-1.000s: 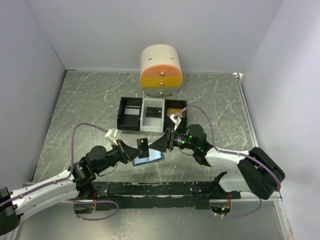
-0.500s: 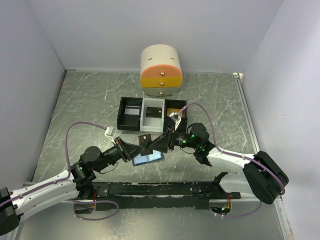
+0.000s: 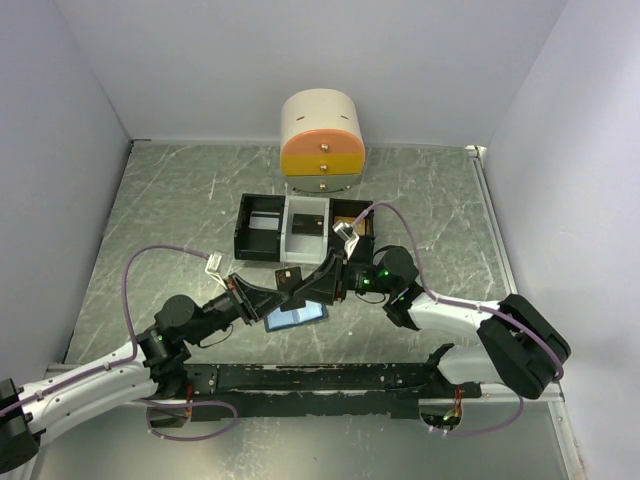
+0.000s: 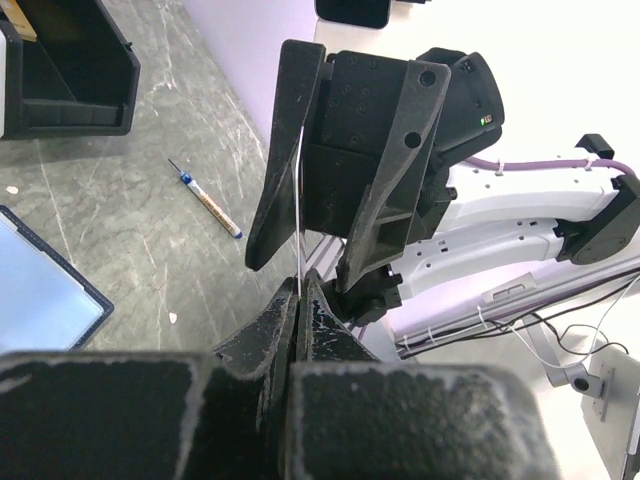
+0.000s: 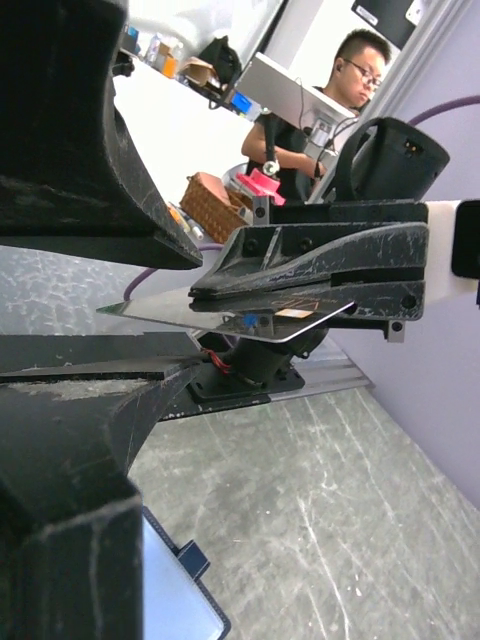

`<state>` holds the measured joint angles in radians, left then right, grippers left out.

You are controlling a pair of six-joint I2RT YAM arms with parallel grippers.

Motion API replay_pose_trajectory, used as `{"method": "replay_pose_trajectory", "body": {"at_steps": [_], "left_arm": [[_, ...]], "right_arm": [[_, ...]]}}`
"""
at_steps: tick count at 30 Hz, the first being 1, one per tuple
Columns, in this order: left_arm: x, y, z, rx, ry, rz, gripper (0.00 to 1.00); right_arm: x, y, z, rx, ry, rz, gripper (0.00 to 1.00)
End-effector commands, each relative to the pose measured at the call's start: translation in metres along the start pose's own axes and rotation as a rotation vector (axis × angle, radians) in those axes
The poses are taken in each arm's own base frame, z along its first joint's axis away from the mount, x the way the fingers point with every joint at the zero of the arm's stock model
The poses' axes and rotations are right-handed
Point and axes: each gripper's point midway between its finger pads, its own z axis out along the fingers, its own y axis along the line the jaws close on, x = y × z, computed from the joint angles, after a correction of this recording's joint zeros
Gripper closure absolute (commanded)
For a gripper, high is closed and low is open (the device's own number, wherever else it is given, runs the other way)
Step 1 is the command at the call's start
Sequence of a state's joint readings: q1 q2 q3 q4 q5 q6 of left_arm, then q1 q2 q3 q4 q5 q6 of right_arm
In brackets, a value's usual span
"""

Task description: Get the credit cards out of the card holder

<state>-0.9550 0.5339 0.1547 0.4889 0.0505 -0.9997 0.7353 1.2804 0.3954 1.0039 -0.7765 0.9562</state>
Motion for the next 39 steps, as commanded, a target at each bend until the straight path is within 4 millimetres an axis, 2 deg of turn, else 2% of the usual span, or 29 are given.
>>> {"method": "replay_pose_trajectory", "body": {"at_steps": [1, 10, 14, 22, 26, 29, 32, 37, 39], "left_arm": [[0.002, -0.009, -0.003, 0.045, 0.011, 0.006, 0.93], [0.005, -0.012, -0.002, 0.065, 0.029, 0.014, 0.93], [0.006, -0.014, -0.001, 0.077, 0.033, 0.016, 0.93], [0.007, -0.012, 0.0, 0.074, 0.035, 0.009, 0.93], [0.008, -0.009, -0.001, 0.061, 0.038, 0.011, 0.93], [0.008, -0.007, -0.001, 0.044, 0.042, 0.013, 0.85], [0.008, -0.003, -0.001, 0.011, 0.047, 0.021, 0.71], [0.012, 0.012, -0.003, -0.075, 0.082, 0.04, 0.47], [0.014, 0.023, -0.005, -0.149, 0.103, 0.051, 0.41]], "right_arm": [[-0.011, 0.017, 0.002, -0.069, -0.032, -0.029, 0.61], [-0.016, 0.02, 0.007, -0.086, -0.024, -0.031, 0.76], [-0.015, 0.025, 0.008, -0.112, -0.009, -0.028, 0.87], [-0.012, 0.024, 0.006, -0.106, -0.008, -0.026, 0.99], [-0.013, 0.023, 0.006, -0.097, -0.009, -0.028, 1.0], [-0.015, 0.02, 0.006, -0.08, -0.019, -0.033, 1.0], [-0.017, 0.017, 0.006, -0.054, -0.029, -0.04, 1.0], [-0.021, 0.01, 0.005, 0.008, -0.042, -0.07, 1.0], [-0.023, 0.005, 0.005, 0.047, -0.044, -0.086, 1.0]]}}
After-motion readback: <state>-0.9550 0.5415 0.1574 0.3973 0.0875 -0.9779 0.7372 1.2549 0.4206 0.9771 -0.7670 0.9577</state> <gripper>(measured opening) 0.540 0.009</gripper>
